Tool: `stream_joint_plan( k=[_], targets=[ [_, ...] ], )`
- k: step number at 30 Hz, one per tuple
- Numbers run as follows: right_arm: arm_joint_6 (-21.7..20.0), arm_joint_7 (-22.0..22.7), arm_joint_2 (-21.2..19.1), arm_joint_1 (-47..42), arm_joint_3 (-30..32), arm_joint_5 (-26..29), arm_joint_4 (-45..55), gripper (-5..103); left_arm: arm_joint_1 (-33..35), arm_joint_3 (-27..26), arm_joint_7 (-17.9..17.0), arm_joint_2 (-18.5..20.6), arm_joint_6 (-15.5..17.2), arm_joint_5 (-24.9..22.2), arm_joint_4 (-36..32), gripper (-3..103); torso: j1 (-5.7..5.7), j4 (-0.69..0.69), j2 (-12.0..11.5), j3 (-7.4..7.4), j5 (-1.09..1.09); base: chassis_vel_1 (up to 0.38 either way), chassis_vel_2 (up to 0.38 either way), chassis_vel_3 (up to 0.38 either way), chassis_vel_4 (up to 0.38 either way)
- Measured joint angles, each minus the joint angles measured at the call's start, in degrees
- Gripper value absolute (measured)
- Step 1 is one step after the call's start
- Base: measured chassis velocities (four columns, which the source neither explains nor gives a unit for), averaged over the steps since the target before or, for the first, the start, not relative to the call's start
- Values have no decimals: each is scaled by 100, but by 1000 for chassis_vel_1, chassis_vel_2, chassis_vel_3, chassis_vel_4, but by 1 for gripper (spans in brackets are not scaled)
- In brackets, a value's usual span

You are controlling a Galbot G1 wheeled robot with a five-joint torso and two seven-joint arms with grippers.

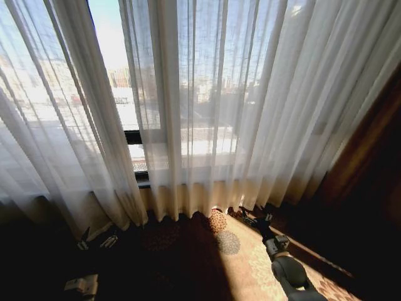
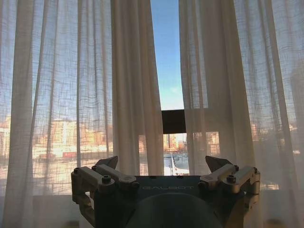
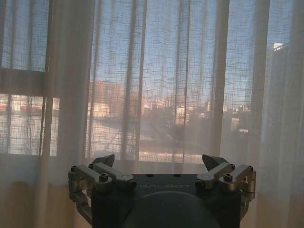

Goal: Open the curtains by pulling them apart, changing their state from closed to fully open.

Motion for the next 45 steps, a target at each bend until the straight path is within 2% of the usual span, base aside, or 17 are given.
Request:
stream_joint_plan(
  k=[39,40,42,44,45],
  targets=[
    [-12,1,-2,-8,8,8,10,100,0,0,0,0,0,0,0,100,0,0,0,0,0,0,0,0,0],
    [-76,11,-9,-34,39,42,58,100,0,0,0,0,0,0,0,100,0,2,0,0,2,0,0,0,0],
    [-493,120,-72,-207,282,270,365,100,0,0,0,0,0,0,0,100,0,1,0,0,-1,0,0,0,0],
    [-589,144,-86,-248,338,321,434,100,1,0,0,0,0,0,0,100,0,0,0,0,-1,0,0,0,0],
    [-818,205,-117,-342,468,446,598,100,0,-1,0,0,0,0,0,100,0,-1,0,0,0,0,0,0,0]
  ],
)
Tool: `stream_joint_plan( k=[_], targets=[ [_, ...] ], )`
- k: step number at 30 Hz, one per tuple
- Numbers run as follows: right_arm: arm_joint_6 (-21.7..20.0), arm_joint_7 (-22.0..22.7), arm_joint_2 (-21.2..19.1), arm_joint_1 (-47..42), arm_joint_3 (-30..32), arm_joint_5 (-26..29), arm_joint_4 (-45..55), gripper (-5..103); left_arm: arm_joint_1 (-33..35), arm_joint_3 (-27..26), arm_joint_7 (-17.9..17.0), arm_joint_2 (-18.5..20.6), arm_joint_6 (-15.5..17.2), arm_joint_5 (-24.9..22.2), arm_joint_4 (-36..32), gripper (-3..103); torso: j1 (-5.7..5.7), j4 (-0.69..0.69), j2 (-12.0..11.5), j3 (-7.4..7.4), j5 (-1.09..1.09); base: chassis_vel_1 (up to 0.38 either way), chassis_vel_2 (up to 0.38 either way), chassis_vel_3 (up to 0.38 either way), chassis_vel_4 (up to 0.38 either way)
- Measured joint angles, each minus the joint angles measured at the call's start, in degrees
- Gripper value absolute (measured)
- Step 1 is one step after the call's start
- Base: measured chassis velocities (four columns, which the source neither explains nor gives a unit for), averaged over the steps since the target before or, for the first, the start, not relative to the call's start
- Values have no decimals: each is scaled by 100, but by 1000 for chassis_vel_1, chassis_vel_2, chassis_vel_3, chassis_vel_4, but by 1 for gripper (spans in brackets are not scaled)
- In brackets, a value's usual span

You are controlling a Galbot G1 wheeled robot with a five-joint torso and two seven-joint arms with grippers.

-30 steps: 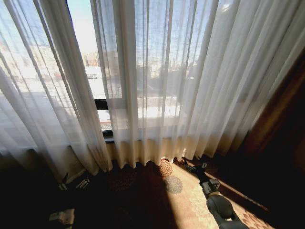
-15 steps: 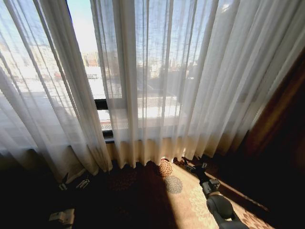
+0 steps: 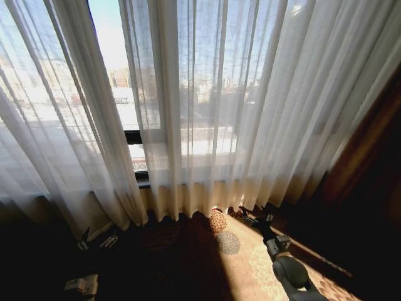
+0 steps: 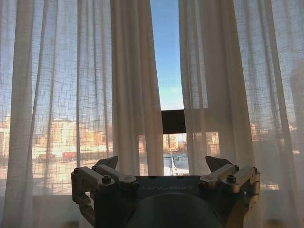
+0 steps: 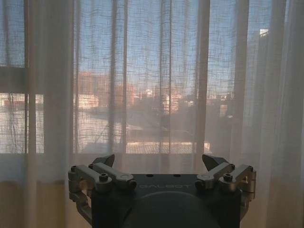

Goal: Open the curtains by pulling them apart, changing their state from closed to fully open.

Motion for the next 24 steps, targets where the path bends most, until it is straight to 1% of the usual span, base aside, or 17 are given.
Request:
stream_joint_plan(
  k=[1,3,4,5,6,7,9,11,15,16,20,22,24],
  targets=[
    [-285,71,-39,-117,156,157,206,100,0,0,0,0,0,0,0,100,0,1,0,0,1,0,0,0,0],
    [-665,165,-98,-274,370,365,485,100,0,0,0,0,0,0,0,100,0,1,0,0,0,0,0,0,0],
    [-665,165,-98,-274,370,365,485,100,0,0,0,0,0,0,0,100,0,1,0,0,0,0,0,0,0],
    [-789,200,-116,-325,441,434,574,100,0,0,0,0,0,0,0,100,0,1,0,0,0,0,0,0,0],
    [-965,269,-177,-459,548,649,807,100,0,0,0,0,0,0,0,100,0,-2,0,0,0,0,0,0,0],
    [-1010,283,-224,-462,569,741,853,100,0,1,1,0,0,0,0,100,-1,-1,0,-1,0,0,0,0,0],
    [-1026,285,-258,-433,578,781,851,100,0,0,0,0,0,0,0,100,-1,-1,0,0,0,0,0,0,0],
    [-1031,260,-316,-267,573,853,740,100,0,0,0,0,0,0,0,100,-1,3,0,0,0,0,0,0,0],
    [-992,128,-337,-107,535,1007,636,100,0,0,0,0,0,0,0,100,-1,1,0,0,1,0,0,0,0],
    [-901,50,-339,-13,460,1108,572,100,0,1,0,0,0,0,0,100,-1,0,0,0,1,0,0,0,0],
    [-759,-36,-286,174,268,1136,405,100,0,1,0,0,0,0,0,100,-1,1,0,0,-1,0,0,0,0],
    [-527,-159,-133,431,-23,996,49,100,0,1,0,0,0,0,0,100,-1,2,0,0,0,0,0,0,0],
    [-453,-190,-70,517,-136,923,-95,100,0,1,0,0,0,0,0,100,-1,2,-1,0,1,0,0,0,0]
  ],
)
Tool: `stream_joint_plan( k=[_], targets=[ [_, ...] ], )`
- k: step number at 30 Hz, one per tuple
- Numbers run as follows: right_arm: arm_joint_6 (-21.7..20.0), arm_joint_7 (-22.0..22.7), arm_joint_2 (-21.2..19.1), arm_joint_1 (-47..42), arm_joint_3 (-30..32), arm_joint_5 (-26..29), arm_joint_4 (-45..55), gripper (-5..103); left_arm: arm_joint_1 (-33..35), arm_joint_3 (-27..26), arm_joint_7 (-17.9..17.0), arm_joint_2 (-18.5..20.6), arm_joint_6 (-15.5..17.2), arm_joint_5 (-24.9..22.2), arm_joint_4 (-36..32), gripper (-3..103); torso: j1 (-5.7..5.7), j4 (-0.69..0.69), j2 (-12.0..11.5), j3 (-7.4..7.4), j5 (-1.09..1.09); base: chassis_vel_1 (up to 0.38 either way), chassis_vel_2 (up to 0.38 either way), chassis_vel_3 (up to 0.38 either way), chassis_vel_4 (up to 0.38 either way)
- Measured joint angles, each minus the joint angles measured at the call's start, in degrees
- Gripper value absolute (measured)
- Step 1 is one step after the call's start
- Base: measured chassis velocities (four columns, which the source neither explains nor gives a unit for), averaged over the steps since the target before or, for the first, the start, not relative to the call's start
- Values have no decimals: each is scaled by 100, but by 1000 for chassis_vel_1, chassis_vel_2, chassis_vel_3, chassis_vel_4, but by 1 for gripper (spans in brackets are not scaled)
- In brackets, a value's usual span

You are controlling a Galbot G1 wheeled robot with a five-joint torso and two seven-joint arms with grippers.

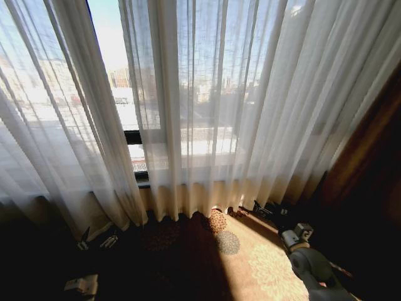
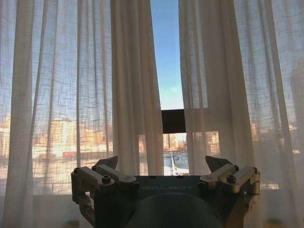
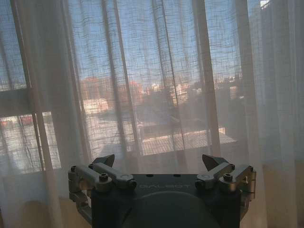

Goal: Open the curtains by pulling them apart, changing their state from closed to fully open.

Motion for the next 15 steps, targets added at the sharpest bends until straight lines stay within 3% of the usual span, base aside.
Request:
stream_joint_plan(
  k=[10,11,12,15],
  targets=[
    [337,15,379,404,-472,-496,-298,100,0,0,0,0,0,0,0,100,0,-1,0,0,-2,0,0,0,0],
    [535,-7,387,423,-483,-531,-331,100,0,0,0,0,0,0,0,100,0,-2,0,0,-2,0,0,0,0],
    [1039,-87,392,484,-511,-533,-480,100,0,0,0,0,0,0,0,100,0,-1,0,0,-3,0,0,0,0],
    [1209,-110,390,492,-520,-517,-567,100,0,0,0,0,0,0,0,100,0,0,0,0,0,0,0,0,0]
  ],
)
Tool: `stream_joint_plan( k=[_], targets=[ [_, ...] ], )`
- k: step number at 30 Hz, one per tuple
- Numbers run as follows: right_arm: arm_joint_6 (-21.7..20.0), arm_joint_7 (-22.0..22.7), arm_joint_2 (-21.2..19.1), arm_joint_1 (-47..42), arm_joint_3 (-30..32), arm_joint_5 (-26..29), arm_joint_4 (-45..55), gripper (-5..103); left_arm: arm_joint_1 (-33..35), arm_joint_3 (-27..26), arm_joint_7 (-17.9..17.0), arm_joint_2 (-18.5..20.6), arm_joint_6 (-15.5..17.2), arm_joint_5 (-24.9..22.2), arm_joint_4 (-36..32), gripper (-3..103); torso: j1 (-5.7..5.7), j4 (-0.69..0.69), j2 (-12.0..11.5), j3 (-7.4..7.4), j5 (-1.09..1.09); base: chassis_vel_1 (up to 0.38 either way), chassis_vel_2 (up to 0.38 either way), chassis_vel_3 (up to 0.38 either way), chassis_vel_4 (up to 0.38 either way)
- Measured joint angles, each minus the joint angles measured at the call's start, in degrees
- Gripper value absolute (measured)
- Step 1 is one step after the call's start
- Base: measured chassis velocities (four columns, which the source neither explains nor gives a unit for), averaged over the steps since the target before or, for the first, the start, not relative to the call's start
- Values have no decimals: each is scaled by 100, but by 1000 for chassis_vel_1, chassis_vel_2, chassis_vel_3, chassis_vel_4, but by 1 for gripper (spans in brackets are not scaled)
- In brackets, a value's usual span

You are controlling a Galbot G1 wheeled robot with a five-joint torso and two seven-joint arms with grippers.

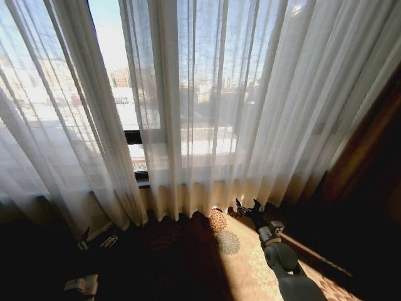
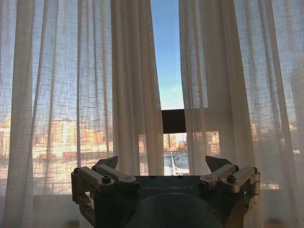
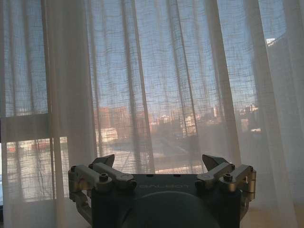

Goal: Open the curtains by pulling them apart, changing their state from closed to fully open.

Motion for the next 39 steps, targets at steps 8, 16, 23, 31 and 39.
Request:
stream_joint_plan(
  k=[8,16,23,31,39],
  targets=[
    [238,-84,7,-213,37,-37,-213,100,0,0,0,0,0,0,0,100,1,-1,0,0,-1,0,0,0,0],
    [334,-63,50,-471,13,-39,-154,100,0,0,0,0,0,0,0,100,1,-1,1,0,-1,0,0,0,0],
    [389,-247,2,-573,21,-168,-104,100,0,0,0,0,0,0,0,100,0,-1,0,-1,-1,0,0,0,0],
    [369,-304,-9,-580,21,-195,-81,100,0,0,0,0,0,0,0,100,-1,0,1,-1,-1,-45,51,50,-51],
    [388,-467,-36,-677,-10,-106,-11,100,-1,0,0,0,0,0,0,100,0,-2,1,-1,-1,-213,194,188,-217]
  ],
)
